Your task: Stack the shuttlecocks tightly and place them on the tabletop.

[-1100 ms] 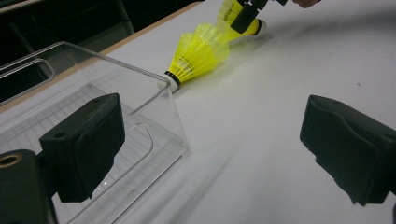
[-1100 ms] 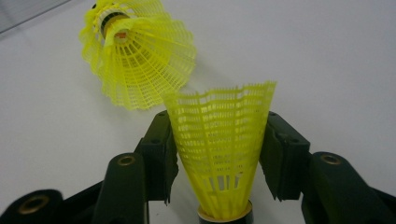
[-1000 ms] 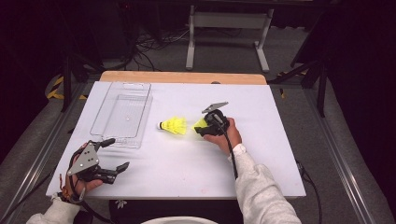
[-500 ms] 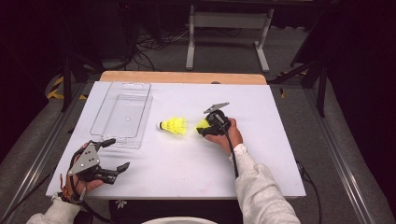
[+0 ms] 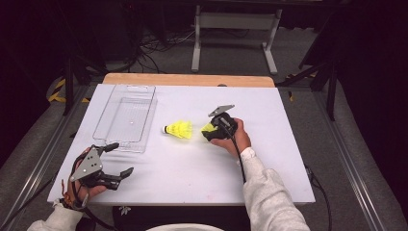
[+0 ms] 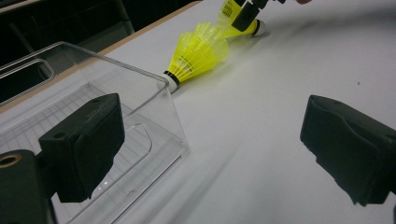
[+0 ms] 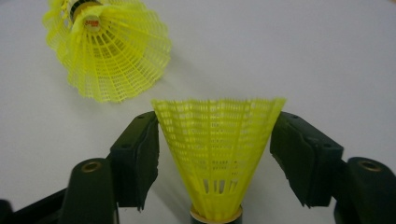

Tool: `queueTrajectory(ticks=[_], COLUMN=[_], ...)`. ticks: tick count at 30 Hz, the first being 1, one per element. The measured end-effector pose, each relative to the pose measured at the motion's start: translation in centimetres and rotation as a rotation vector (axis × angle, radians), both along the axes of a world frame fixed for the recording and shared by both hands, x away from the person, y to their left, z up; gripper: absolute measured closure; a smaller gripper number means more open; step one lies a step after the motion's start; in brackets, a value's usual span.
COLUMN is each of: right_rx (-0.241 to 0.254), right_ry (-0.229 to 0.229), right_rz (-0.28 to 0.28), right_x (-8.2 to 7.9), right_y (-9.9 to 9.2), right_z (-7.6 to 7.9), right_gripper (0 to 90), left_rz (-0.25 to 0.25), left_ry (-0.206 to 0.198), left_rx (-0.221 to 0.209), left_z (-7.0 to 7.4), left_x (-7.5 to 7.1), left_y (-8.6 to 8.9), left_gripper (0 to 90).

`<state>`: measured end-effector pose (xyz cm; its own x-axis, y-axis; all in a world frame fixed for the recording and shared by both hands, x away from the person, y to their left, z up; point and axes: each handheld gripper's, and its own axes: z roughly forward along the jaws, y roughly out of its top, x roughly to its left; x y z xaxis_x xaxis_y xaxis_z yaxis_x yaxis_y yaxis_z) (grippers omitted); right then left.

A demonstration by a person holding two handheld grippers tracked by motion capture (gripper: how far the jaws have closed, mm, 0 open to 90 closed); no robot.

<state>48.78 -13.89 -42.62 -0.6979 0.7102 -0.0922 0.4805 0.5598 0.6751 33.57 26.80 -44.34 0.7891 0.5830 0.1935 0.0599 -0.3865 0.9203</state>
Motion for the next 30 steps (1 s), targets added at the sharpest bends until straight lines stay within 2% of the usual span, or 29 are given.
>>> queueTrajectory(ticks=[4, 8, 9, 10, 12, 17, 21, 23, 27, 30], right_rx=[-0.016, -0.007, 0.008, 0.008, 0.002, -0.054, -0.062, -0.105, -0.117, -0.122], right_ry=[-0.047, -0.088, -0.082, -0.082, -0.084, -0.05, -0.002, 0.007, 0.013, 0.004], right_rz=[0.027, 0.068, 0.079, 0.079, 0.114, 0.202, 0.253, 0.251, 0.254, 0.227], right_x=[-0.2, 0.2, 0.3, 0.3, 0.7, 1.2, 1.6, 1.9, 2.1, 2.2], right_y=[-0.2, -0.3, -0.2, -0.2, 0.1, 1.3, 1.8, 1.6, 1.2, 0.8], right_z=[1.8, 3.5, 3.9, 3.9, 4.5, 4.3, 3.5, 3.2, 3.2, 3.2], right_gripper=[30.2, 29.5, 30.4, 30.4, 32.0, 36.3, 44.4, 47.9, 48.6, 45.0], left_rz=[-0.004, -0.007, -0.007, -0.007, -0.008, -0.012, -0.014, -0.015, -0.011, -0.013], left_ry=[0.002, 0.007, 0.007, 0.007, 0.007, 0.01, 0.013, 0.013, 0.01, 0.011], left_rx=[-0.001, 0.0, 0.002, 0.002, 0.001, 0.001, -0.004, -0.004, -0.003, -0.003], left_z=[0.0, 0.0, -0.1, -0.1, 0.0, -0.1, -0.1, -0.1, -0.1, -0.1], left_x=[0.0, 0.1, 0.2, 0.2, 0.1, 0.1, 0.1, 0.1, 0.2, 0.1], left_y=[0.0, 0.0, 0.0, 0.0, 0.0, 0.0, 0.1, 0.1, 0.1, 0.1], left_gripper=[7.3, 7.3, 7.3, 7.3, 7.3, 7.3, 7.3, 7.3, 7.3, 7.3])
